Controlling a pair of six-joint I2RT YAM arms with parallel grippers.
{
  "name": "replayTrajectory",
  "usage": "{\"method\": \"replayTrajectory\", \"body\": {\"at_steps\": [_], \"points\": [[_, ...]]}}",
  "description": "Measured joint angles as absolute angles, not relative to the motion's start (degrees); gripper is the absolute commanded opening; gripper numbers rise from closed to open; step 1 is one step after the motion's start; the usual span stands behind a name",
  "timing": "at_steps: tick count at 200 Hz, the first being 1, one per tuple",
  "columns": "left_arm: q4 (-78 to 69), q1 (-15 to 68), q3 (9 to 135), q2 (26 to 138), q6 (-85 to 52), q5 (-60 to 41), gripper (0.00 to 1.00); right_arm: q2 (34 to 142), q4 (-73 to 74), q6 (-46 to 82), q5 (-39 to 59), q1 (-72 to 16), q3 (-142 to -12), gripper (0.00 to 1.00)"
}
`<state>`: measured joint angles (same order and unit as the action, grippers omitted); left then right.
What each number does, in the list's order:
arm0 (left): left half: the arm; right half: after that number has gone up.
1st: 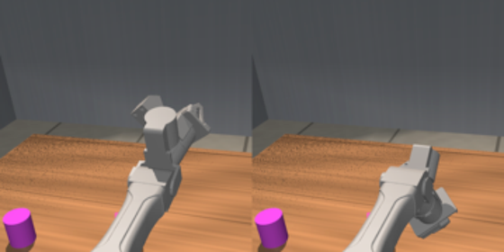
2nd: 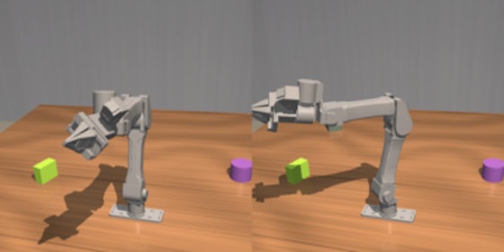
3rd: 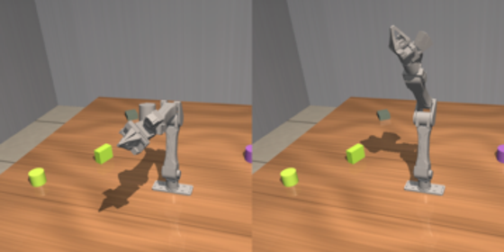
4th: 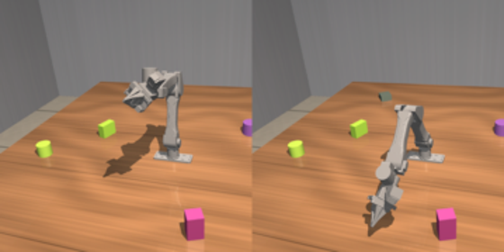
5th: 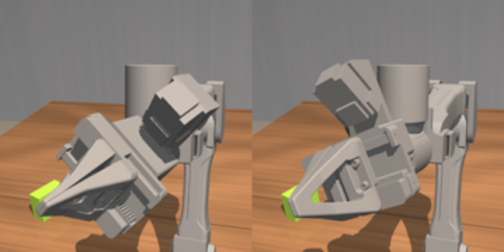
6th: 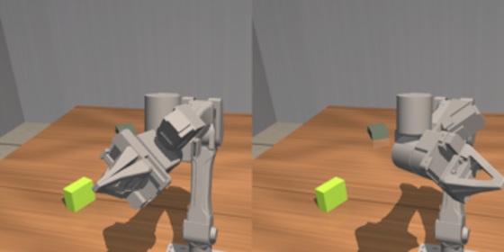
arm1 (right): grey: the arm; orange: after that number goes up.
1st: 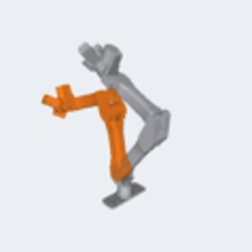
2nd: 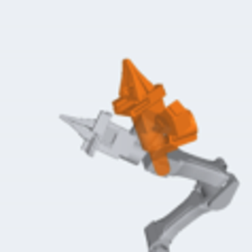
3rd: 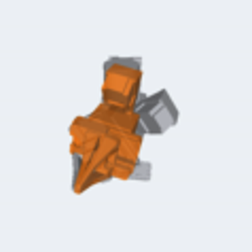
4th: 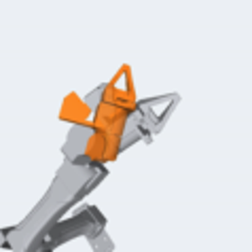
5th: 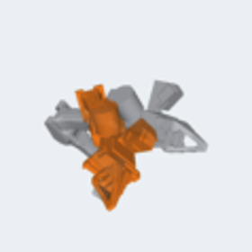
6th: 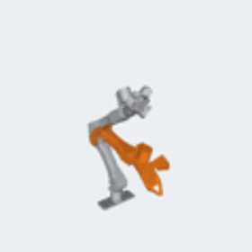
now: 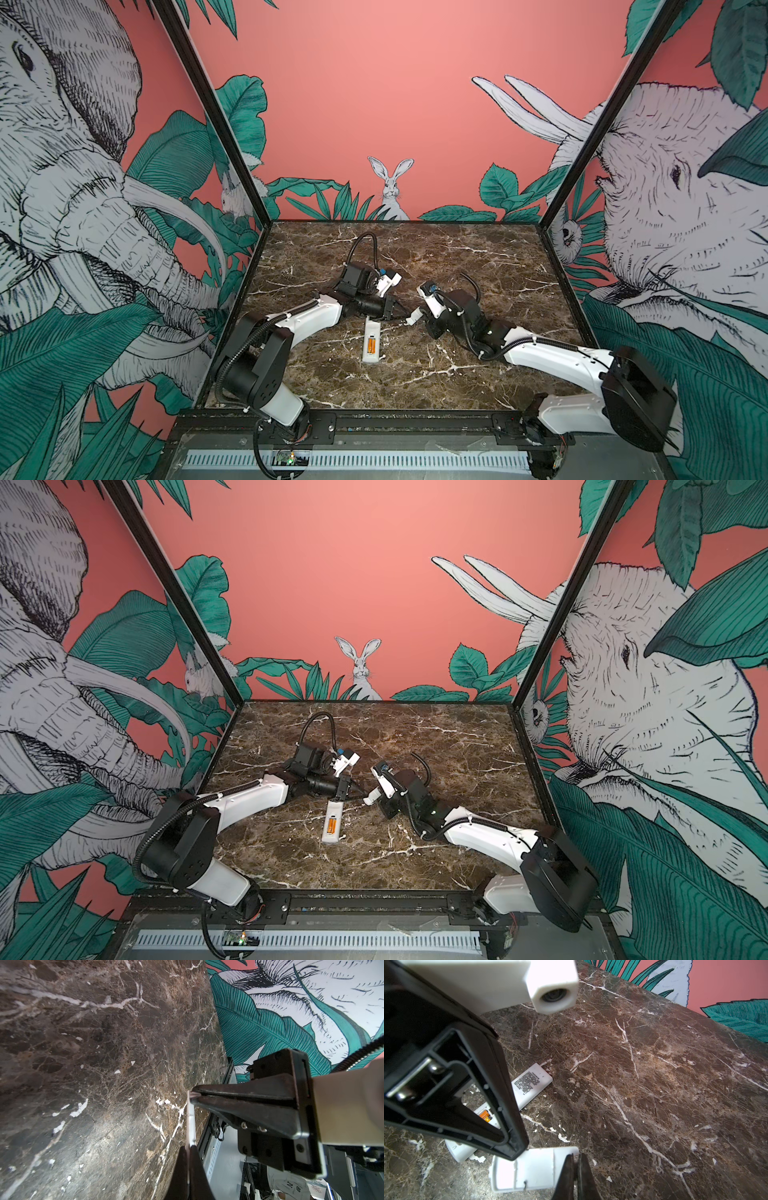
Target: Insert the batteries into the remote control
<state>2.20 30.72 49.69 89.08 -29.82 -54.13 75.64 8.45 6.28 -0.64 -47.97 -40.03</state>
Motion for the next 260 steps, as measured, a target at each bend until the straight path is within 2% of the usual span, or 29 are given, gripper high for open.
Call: {"method": "replayTrajectory", "body": {"at_steps": [18,51,115,146,178,223,260], "points": [[2.2,30.7,49.7,89.1,-29.8,-53.9,0.0,75.6,8.6,6.5,-0.6,-48.0,-40.0,0.17],[2.5,30.7,49.7,89.1,-29.5,-52.4,0.0,75.6,8.5,7.6,-0.4,-48.1,-40.0,0.39],[9.0,30.7,51.1,87.3,-25.1,-43.6,0.0,71.4,6.9,9.8,-2.0,-48.1,-37.5,0.71],[12.4,30.9,52.1,86.3,-22.3,-35.9,0.0,67.9,2.7,12.3,-4.4,-46.8,-36.8,0.77],[15.5,32.9,53.3,86.2,-19.6,-23.6,0.0,67.2,-2.3,17.1,-4.1,-41.3,-36.8,0.8],[17.6,40.8,57.5,87.5,-17.1,-4.9,0.0,66.8,-6.6,21.9,-1.8,-36.7,-36.0,0.9],[18.7,46.9,61.7,93.6,-16.8,7.6,0.0,64.8,-9.5,24.0,2.4,-35.1,-34.7,0.97]]}}
